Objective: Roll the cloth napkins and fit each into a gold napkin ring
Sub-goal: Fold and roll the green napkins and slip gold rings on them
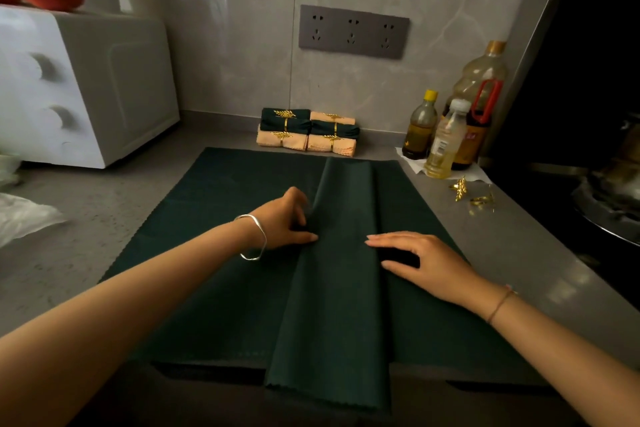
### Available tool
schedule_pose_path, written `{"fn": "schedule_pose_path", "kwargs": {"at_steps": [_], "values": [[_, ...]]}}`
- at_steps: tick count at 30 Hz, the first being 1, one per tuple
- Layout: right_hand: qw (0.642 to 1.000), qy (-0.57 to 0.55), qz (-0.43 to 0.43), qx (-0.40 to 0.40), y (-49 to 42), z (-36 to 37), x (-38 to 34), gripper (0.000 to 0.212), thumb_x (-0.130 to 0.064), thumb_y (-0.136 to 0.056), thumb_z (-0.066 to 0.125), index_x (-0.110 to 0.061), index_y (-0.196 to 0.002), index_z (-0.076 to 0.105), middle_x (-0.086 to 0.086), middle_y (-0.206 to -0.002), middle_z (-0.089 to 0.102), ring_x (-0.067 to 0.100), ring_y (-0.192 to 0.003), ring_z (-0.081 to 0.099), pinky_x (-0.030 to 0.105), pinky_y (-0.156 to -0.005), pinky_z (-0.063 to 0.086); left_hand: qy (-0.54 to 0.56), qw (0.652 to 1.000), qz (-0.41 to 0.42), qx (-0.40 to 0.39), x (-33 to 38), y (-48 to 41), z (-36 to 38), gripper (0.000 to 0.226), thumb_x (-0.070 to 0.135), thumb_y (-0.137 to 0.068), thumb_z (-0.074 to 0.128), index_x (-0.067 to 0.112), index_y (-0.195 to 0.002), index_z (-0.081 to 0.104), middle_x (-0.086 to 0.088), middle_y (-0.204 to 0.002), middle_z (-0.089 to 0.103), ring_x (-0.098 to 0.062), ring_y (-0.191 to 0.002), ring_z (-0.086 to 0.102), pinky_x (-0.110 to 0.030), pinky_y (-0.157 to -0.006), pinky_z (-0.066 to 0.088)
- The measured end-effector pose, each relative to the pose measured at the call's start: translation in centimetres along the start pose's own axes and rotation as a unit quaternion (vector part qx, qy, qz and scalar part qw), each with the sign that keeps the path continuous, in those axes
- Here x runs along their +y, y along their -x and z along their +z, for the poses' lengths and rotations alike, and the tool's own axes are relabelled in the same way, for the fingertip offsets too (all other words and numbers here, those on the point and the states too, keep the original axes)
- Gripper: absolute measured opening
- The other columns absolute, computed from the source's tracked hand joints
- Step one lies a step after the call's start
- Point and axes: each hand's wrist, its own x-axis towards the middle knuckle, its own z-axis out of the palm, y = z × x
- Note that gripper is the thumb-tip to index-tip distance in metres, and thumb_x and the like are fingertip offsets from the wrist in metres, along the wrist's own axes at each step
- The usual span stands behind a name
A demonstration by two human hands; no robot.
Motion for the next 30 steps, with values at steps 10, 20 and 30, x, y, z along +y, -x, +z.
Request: {"fn": "schedule_pose_path", "kwargs": {"at_steps": [10, 20, 30], "values": [[0.994, -0.021, -0.073, -0.075, 3.6, -0.1, -3.4, 0.038, -0.034, -0.087, 0.062, -0.043, -0.124, 0.055, -0.031, -0.137, 0.041, -0.017, -0.132, 0.022, 0.002, -0.107, 0.007, -0.195, 0.965, 0.15, -0.087, 3.4, -0.7, 3.2, 0.044, 0.042, -0.1, 0.019, 0.047, -0.144, 0.01, 0.01, -0.157, 0.0, -0.013, -0.144, -0.009, -0.038, -0.114, -0.014], [0.977, -0.174, -0.11, -0.056, 2.5, -0.1, -5.8, 0.021, -0.022, -0.082, 0.068, -0.02, -0.102, 0.073, -0.015, -0.106, 0.07, -0.002, -0.104, 0.062, 0.015, -0.097, 0.041, -0.053, 0.984, 0.106, -0.131, 4.8, -0.9, 3.8, 0.041, 0.037, -0.102, 0.015, 0.044, -0.139, 0.033, 0.013, -0.155, 0.016, -0.009, -0.144, 0.003, -0.039, -0.115, -0.009], [0.892, -0.405, 0.004, 0.201, -9.0, -4.9, -3.9, 0.022, -0.011, -0.093, 0.051, -0.023, -0.111, 0.058, -0.009, -0.106, 0.067, 0.006, -0.102, 0.064, 0.018, -0.081, 0.051, 0.216, 0.973, -0.083, 0.028, 1.9, -0.9, -1.0, 0.049, 0.039, -0.102, 0.014, 0.016, -0.115, 0.055, -0.003, -0.111, 0.058, -0.017, -0.104, 0.055, -0.027, -0.1, 0.03]]}}
